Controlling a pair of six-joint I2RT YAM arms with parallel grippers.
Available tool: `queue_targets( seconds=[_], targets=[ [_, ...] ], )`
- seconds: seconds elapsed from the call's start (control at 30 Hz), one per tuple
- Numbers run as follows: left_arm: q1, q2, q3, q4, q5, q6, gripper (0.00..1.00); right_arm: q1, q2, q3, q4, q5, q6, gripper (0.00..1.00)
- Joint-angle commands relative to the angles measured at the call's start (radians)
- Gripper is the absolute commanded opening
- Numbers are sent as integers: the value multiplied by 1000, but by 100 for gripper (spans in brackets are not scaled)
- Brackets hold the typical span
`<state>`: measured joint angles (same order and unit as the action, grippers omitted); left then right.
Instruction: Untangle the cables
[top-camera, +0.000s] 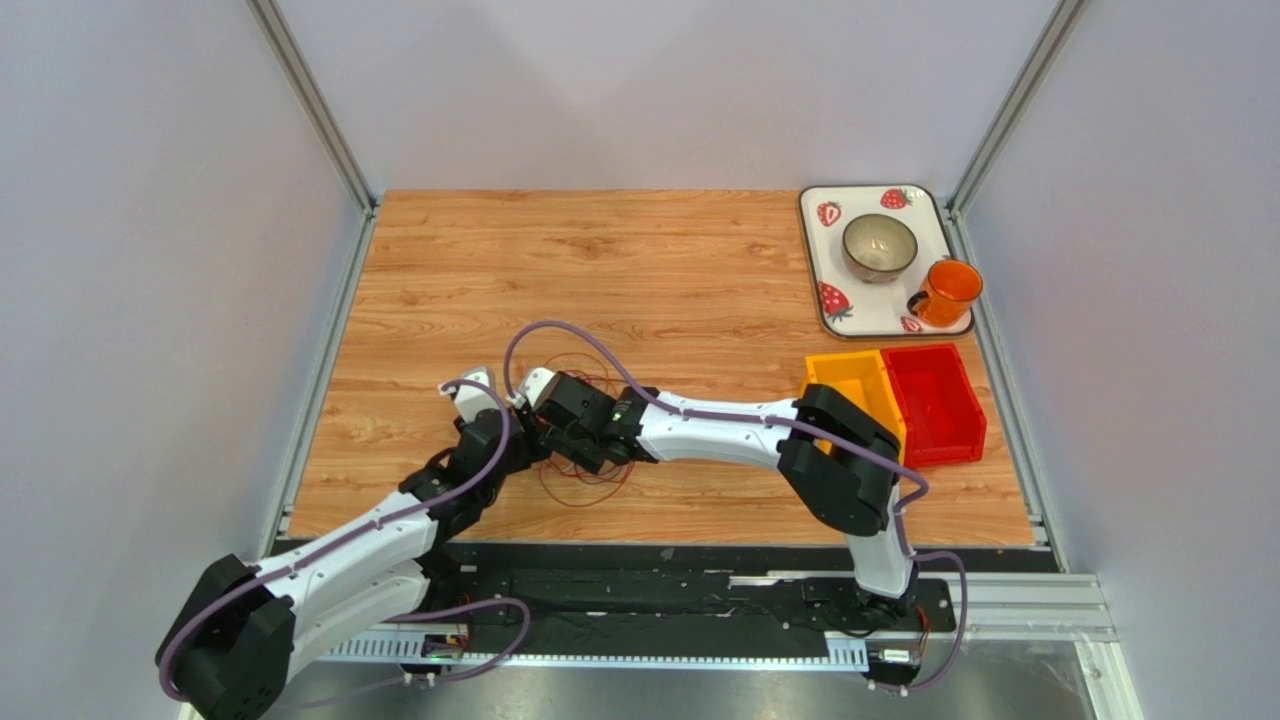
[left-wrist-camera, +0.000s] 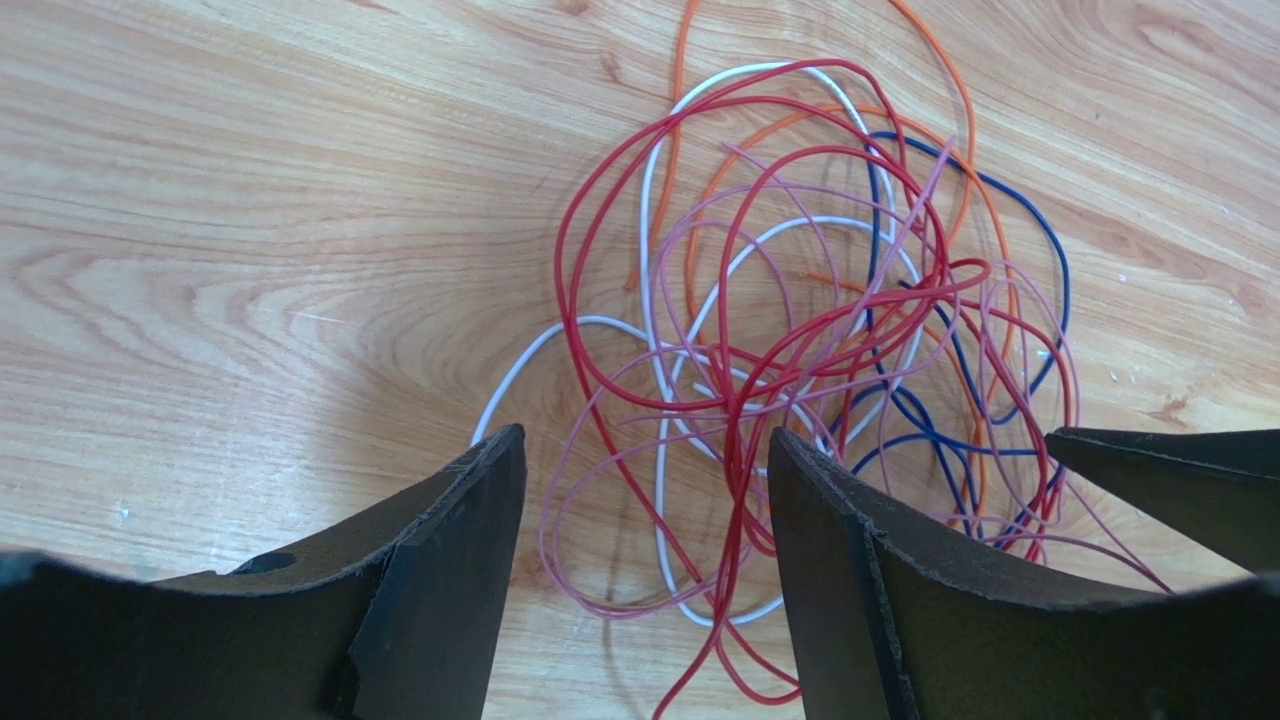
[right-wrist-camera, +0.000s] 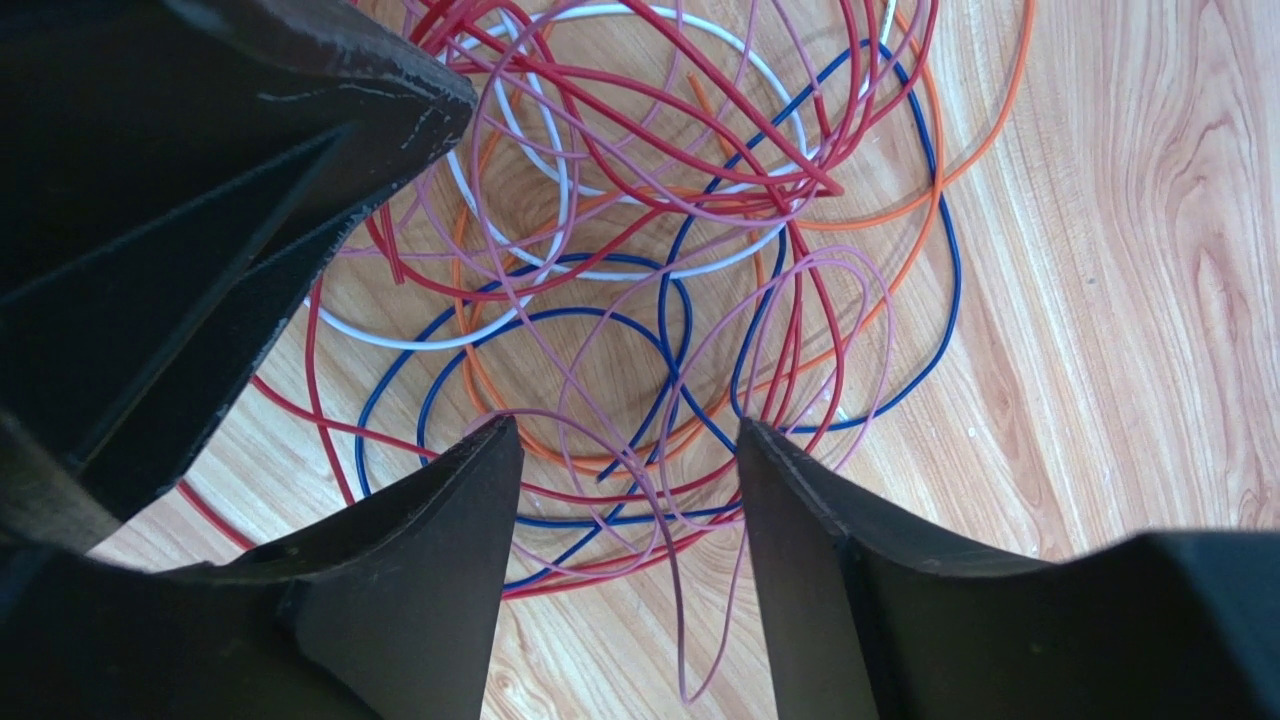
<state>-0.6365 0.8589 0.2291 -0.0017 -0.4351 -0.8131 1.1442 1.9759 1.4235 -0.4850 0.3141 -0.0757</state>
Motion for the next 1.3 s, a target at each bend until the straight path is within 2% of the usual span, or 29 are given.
queue_targets(
  seconds=[0.0, 0.2, 0.4, 0.53, 0.87, 1.27],
  targets=[
    [-11, -30, 16, 43, 27, -15, 69, -3, 40, 37, 10, 66, -7, 58],
    [-11, -98, -10, 16, -4, -43, 69, -4, 60, 51, -1, 80, -4, 49],
    [-9, -127, -25, 17, -11, -54, 68, -9, 84, 80, -38, 59, 1, 30],
    [-11, -116, -19, 11, -16, -57, 68, -18, 115, 112, -76, 57, 14, 0],
    [-11, -135, -27, 12, -13, -48, 68, -76, 17, 158, -125, 91, 57, 0],
    [-11, -328, -117, 69, 38, -8, 72, -190, -204, 291, -222, 163, 169, 0]
  ],
)
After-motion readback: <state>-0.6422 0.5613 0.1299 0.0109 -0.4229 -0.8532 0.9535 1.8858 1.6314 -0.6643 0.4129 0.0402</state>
